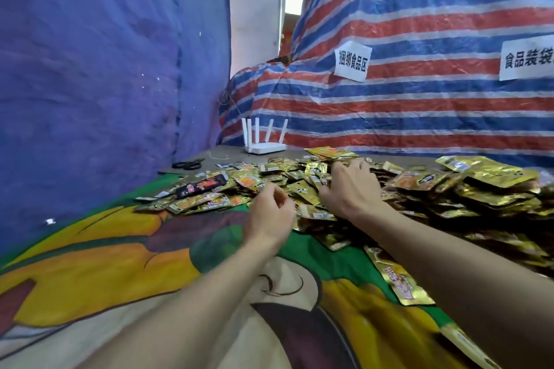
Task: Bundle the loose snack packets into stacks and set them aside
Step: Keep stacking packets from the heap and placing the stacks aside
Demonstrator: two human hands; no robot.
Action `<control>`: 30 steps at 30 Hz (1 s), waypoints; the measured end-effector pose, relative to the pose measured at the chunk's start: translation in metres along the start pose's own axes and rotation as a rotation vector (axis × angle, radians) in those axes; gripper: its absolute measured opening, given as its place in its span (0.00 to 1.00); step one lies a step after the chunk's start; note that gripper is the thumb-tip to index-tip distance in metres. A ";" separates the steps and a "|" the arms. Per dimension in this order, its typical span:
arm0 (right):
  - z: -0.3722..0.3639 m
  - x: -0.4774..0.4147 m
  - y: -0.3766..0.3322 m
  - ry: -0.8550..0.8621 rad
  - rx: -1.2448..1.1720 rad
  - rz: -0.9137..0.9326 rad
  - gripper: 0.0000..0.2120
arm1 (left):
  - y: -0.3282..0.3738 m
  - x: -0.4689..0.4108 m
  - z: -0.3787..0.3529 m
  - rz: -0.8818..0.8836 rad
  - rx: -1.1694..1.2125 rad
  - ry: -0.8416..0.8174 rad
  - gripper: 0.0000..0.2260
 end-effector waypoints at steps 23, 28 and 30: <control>-0.106 -0.079 -0.023 -0.446 0.168 0.036 0.13 | -0.142 -0.116 0.052 -0.041 -1.248 -0.199 0.17; -0.102 -0.071 -0.036 -0.334 0.171 0.129 0.08 | -0.120 -0.110 0.042 -0.250 -1.416 -0.251 0.19; -0.100 -0.067 -0.036 -0.294 0.137 0.129 0.09 | -0.113 -0.105 0.041 -0.296 -1.444 -0.235 0.18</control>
Point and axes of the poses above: each hand's wrist, its own x-axis away from the middle knuckle, its own z-axis out of the back of the hand, y = z × x, the point moved 6 cm from there along -x, towards the middle knuckle, and after that the axes turned 6 degrees about -x, right-handed, at the moved point
